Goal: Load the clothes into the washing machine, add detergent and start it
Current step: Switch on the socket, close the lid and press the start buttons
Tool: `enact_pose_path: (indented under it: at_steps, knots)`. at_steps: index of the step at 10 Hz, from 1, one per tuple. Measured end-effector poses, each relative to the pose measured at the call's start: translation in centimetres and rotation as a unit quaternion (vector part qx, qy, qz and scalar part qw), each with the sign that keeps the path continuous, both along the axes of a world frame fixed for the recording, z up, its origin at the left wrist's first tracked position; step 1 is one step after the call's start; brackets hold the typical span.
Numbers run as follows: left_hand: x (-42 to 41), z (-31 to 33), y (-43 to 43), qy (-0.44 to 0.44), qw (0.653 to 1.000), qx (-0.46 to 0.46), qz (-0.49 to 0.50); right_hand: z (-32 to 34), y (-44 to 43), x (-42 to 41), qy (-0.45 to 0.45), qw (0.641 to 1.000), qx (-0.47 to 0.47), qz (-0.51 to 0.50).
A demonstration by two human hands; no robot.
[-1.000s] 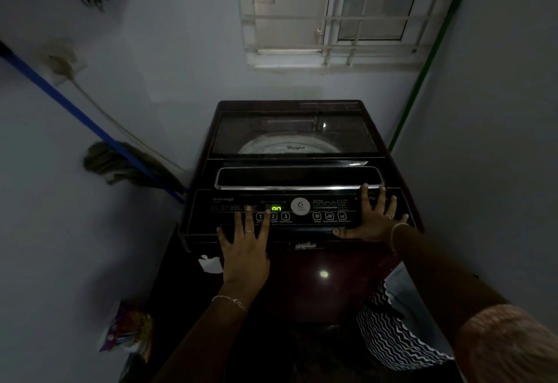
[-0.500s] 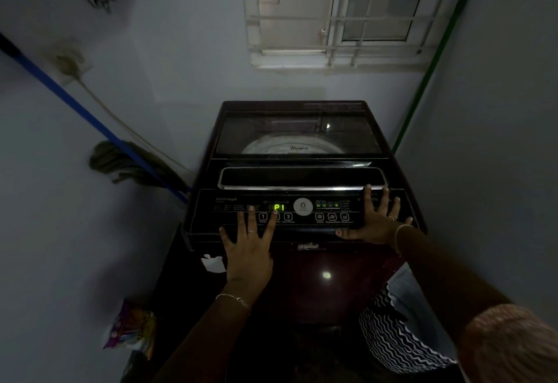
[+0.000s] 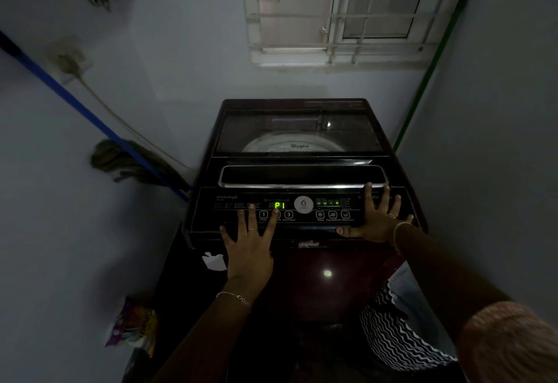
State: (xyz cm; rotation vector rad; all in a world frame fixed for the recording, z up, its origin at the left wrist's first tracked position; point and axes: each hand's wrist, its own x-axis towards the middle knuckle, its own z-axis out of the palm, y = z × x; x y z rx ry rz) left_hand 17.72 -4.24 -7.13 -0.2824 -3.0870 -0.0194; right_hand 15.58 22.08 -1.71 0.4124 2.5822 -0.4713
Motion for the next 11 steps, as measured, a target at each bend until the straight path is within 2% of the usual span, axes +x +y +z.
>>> enact_pose_path:
  at_steps: [4,8,11]
  knots:
    - [0.1,0.0,0.1,-0.005,1.000,-0.001,0.001,0.2,0.0,0.2,0.000,1.000,-0.014,0.003]
    - [-0.6,0.7,0.6,-0.010,0.999,0.038,0.016,0.1,0.0,0.2,0.006,1.000,-0.014,0.001]
    - [-1.0,0.8,0.8,-0.024,1.000,0.011,0.008,0.2,0.0,0.2,0.003,1.000,-0.013,0.004]
